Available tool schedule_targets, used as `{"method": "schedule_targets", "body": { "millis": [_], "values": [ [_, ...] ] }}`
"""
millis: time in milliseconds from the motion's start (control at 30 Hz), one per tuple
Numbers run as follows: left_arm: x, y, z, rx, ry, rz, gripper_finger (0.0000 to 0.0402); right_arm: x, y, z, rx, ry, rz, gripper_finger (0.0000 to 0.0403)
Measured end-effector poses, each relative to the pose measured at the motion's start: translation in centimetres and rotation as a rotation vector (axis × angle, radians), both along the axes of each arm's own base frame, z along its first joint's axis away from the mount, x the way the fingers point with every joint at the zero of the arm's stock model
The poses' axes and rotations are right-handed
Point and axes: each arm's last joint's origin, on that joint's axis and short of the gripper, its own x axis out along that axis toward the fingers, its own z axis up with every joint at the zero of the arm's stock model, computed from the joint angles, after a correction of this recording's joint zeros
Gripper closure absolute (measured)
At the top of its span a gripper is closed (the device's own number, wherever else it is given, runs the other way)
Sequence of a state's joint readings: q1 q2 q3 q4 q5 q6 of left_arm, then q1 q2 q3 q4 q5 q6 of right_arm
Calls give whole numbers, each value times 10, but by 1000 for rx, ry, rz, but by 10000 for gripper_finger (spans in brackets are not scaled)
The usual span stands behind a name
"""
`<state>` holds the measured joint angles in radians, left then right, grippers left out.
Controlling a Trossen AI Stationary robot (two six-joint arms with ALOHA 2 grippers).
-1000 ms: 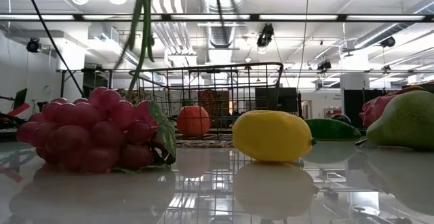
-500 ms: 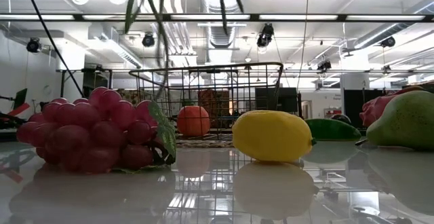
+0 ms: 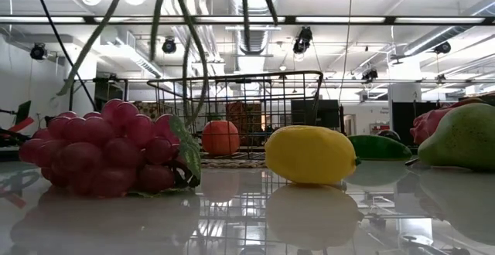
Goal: Build produce basket
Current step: Put the string beans into the wire basket
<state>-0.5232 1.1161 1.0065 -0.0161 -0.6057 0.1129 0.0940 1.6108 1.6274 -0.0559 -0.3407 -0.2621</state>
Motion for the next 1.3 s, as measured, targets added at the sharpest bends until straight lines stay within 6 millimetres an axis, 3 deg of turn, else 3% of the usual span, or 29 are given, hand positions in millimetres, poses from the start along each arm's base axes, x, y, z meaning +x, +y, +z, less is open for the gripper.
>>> {"method": "schedule_targets", "body": {
  "millis": [100,200,333,467,667,900,1067,1300],
  "values": [
    [9,-5,-8,4,20,17,192,4,0,-6,0,14,0,394],
    [15,-8,-14,-26,33,37,213,5,0,-7,6,18,-1,384],
    [18,-12,-19,-69,49,31,290,3,0,-7,8,40,-4,343],
    [16,-14,-18,-133,53,-19,379,-3,-2,-6,3,87,-61,273],
    [14,-18,-18,-206,55,-52,375,-24,-10,2,-71,185,-228,170],
    [9,-20,-12,-218,24,-79,382,-57,-14,17,-92,283,-258,88],
    [2,-14,-1,-232,-36,-59,384,-82,-18,35,-47,272,-277,54],
    [-17,7,18,-253,-139,187,385,-112,-24,58,-59,202,-394,49]
  ]
}}
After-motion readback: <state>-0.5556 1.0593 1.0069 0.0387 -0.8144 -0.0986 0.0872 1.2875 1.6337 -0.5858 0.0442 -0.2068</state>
